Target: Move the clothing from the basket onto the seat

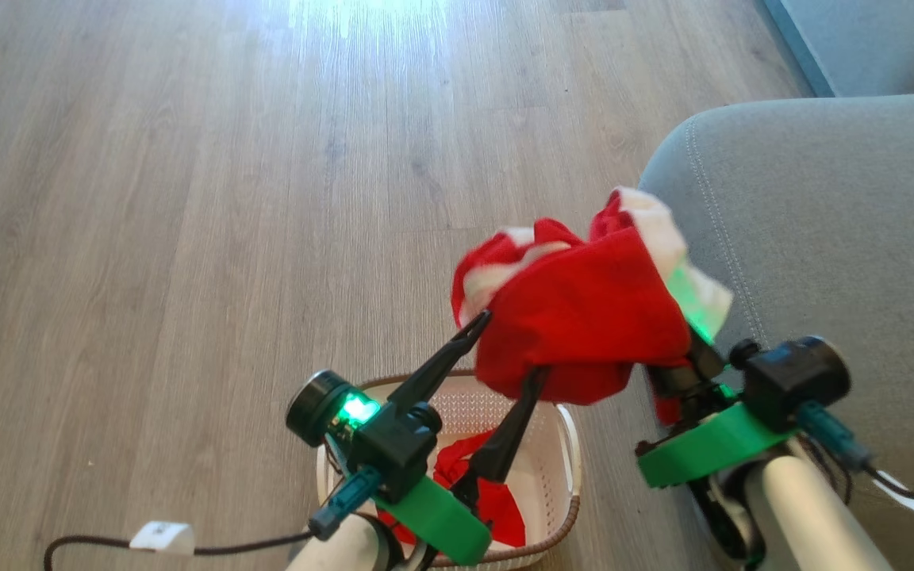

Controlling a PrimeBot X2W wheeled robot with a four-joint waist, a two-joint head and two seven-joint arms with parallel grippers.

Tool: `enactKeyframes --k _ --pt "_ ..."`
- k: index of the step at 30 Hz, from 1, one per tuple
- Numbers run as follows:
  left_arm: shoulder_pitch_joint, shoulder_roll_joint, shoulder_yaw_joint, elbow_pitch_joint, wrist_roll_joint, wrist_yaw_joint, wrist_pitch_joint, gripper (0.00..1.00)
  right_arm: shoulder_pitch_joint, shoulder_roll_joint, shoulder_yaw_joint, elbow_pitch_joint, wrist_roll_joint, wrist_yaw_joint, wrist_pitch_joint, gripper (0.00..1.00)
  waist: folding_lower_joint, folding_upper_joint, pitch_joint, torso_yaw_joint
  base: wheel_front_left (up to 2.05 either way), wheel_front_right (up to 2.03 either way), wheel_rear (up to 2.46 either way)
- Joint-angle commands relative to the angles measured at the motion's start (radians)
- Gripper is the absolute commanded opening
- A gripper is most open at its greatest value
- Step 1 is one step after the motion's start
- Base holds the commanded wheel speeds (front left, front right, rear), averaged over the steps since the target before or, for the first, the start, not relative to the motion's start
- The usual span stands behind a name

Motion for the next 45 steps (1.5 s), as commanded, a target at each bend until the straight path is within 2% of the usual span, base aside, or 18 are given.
enactKeyframes --k 1,11,20,36,45 --pt "-0.029 -0.002 0.045 -0.026 0.016 0.0 -0.005 1.0 -0.019 0.016 -0.006 -0.046 -0.008 0.0 -0.009 0.0 0.0 0.0 0.0 -0.001 0.0 0.0 0.0" --pt "0.016 -0.002 0.107 0.007 0.054 0.007 -0.005 1.0 0.065 0.029 -0.158 -0.073 0.011 0.0 -0.009 0.0 0.0 0.0 0.004 -0.01 0.0 0.0 0.0" --pt "0.052 -0.002 0.168 0.039 0.084 0.016 -0.005 1.0 0.136 0.042 -0.25 -0.082 0.017 0.0 -0.009 0.0 0.0 0.0 0.011 -0.024 0.0 0.0 0.0" --pt "0.105 -0.002 0.239 0.106 0.078 0.071 -0.005 1.0 0.214 0.065 -0.339 -0.042 0.028 0.0 -0.009 0.0 0.0 0.0 0.008 -0.027 0.0 0.0 0.0" --pt "0.112 -0.002 0.237 0.106 0.066 0.068 -0.005 1.0 0.216 0.069 -0.351 -0.033 0.032 0.0 -0.009 0.0 0.0 0.0 0.006 -0.023 0.0 0.0 0.0"
